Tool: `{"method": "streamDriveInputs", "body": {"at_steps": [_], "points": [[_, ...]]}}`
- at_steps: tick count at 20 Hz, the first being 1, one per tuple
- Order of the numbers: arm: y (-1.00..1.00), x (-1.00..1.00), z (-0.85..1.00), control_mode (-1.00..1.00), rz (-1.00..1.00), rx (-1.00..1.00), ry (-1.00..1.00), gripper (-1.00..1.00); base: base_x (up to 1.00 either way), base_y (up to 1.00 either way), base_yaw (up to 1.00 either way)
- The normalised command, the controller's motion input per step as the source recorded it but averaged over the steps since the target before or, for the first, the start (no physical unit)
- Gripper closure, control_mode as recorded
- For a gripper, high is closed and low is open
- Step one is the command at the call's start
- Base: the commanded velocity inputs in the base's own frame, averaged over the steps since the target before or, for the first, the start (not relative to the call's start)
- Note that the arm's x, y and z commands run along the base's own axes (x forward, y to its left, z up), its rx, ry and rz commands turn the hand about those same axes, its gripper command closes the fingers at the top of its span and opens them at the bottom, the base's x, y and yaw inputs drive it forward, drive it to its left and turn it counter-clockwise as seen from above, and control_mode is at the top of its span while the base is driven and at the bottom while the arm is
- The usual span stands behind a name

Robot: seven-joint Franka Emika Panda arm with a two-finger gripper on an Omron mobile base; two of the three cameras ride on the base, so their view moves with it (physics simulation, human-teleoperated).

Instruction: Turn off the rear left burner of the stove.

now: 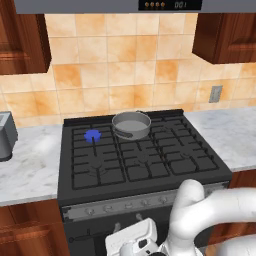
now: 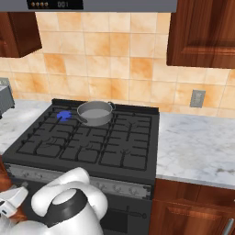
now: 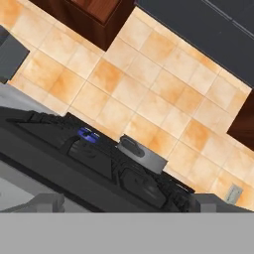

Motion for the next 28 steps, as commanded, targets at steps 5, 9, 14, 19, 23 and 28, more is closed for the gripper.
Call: {"method": "streamDriveInputs", "body": {"at_steps": [5,9,14,19,23,28], "points": [[0.0,0.22,-0.07,-1.0,0.04,-0.02,0.0,-1.0,0.0,0.0,0.0],[0.14,0.02,-0.24,-1.0,0.02,-0.06,0.0,-1.0,0.0,0.0,0.0],[0.08,0.17,-0.09,-1.0,0.01,-0.05,-0.01,-1.0,0.0,0.0,0.0],[0.07,0.13,-0.1,-1.0,0.0,-0.01,0.0,-1.0,0.0,0.0,0.0],[0.05,0.0,-0.2,-1.0,0.0,0.0,0.0,-1.0,0.0,0.0,0.0],[0.03,0.07,-0.16,-1.0,0.0,0.0,0.0,-1.0,0.0,0.0,0.0]]}}
